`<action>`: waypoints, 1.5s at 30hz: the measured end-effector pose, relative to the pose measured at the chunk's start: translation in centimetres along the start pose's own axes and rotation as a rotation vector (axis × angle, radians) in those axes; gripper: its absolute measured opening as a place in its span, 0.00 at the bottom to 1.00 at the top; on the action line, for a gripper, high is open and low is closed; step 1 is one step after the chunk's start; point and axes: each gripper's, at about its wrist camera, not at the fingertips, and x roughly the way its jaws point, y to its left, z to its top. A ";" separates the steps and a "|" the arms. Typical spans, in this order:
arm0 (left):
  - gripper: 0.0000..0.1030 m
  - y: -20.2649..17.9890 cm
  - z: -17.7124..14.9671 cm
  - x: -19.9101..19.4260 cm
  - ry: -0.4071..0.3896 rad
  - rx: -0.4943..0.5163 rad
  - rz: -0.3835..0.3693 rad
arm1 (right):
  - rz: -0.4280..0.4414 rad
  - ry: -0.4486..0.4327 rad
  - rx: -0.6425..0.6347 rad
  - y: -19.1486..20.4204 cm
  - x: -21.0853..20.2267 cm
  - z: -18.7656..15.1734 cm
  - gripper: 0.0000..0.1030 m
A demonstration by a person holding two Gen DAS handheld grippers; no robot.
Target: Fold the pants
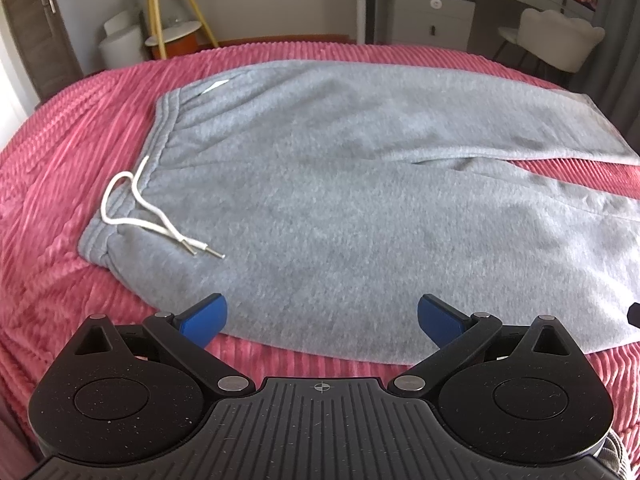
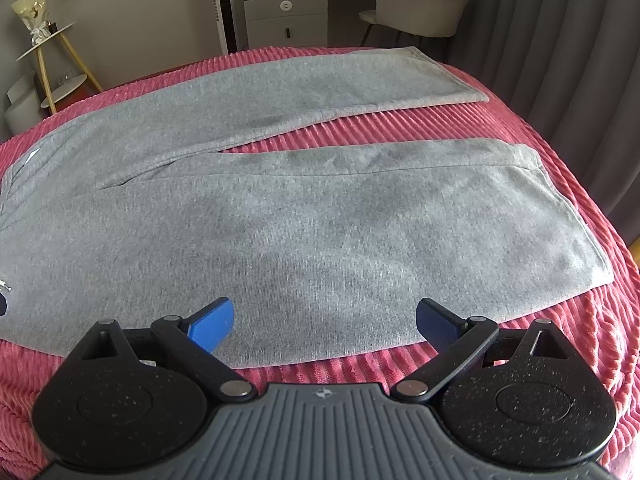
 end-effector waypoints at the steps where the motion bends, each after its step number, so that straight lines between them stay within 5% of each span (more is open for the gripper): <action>1: 1.00 0.0 0.0 0.0 0.001 0.001 0.000 | 0.001 -0.001 0.000 0.0 0.0 0.0 0.95; 45: 1.00 0.2 0.0 0.4 0.016 -0.009 0.000 | -0.005 -0.002 -0.009 0.3 0.1 0.0 0.95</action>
